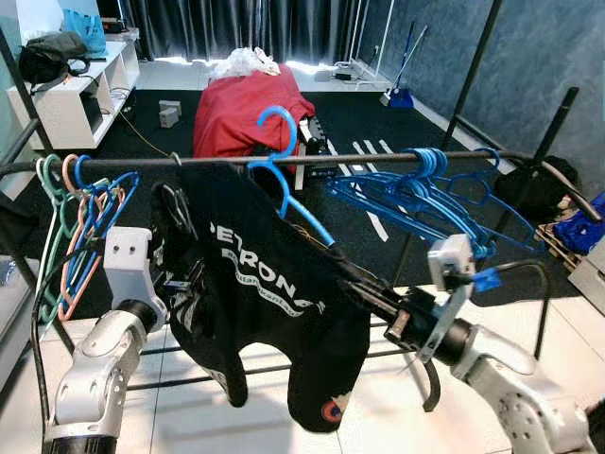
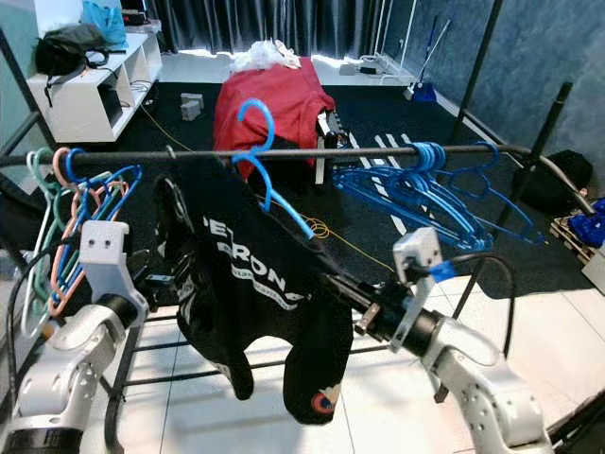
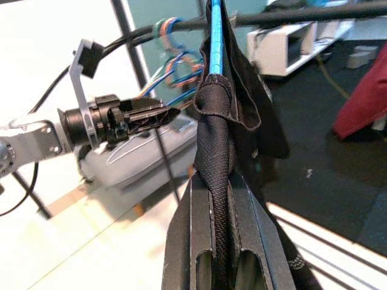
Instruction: Hang hanger
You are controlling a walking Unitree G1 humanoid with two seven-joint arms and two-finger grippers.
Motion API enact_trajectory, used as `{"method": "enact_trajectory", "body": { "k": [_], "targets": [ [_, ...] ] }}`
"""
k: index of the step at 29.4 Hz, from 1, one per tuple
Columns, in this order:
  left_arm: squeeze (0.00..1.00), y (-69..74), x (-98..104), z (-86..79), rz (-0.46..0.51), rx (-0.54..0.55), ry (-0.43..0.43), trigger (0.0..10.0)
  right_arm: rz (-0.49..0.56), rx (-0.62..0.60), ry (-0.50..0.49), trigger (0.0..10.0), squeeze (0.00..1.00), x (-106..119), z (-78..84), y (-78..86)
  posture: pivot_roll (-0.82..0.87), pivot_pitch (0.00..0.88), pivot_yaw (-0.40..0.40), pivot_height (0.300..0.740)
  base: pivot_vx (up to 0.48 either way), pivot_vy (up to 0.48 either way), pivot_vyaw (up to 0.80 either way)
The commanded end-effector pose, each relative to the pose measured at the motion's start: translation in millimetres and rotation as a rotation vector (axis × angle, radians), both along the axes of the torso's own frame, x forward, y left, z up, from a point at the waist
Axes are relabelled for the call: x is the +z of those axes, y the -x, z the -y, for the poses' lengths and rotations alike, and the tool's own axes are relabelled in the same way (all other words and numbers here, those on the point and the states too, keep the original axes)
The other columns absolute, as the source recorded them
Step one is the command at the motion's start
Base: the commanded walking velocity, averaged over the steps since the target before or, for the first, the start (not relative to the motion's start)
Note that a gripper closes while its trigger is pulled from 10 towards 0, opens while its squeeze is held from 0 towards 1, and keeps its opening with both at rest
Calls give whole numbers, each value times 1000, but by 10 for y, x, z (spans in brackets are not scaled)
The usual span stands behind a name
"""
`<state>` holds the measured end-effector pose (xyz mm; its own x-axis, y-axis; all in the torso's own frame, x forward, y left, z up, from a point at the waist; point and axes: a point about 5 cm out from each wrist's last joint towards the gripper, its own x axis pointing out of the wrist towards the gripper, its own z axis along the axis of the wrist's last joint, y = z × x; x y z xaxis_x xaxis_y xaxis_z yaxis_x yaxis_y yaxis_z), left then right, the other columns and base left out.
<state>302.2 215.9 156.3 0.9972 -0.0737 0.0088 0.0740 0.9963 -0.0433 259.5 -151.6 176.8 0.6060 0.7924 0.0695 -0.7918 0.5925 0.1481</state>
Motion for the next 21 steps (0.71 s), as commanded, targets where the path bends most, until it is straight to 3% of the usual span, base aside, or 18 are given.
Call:
{"method": "enact_trajectory", "body": {
  "k": [1, 6, 15, 21],
  "targets": [
    [0, 2, 5, -83, -1, 14, -3, 10000, 3, -10, 13, 10000, 0, -7, -8, -19, -31, 0, -63, 740, -364, 0, 0],
    [0, -13, 25, -95, 7, 11, 1, 10000, -31, -18, 6, 10000, 0, -37, -17, -31, -31, 0, -64, 740, -365, 0, 0],
    [0, -31, 19, 40, 13, -34, 4, 10000, -43, -17, -9, 10000, 0, -39, -48, -59, -33, 0, -65, 740, -353, 0, 0],
    [0, 10, 227, 33, 139, -144, 30, 10000, -4, 70, -6, 10000, 0, 59, 19, 3, -38, 0, -64, 740, 0, 0, 788]
  ]
}}
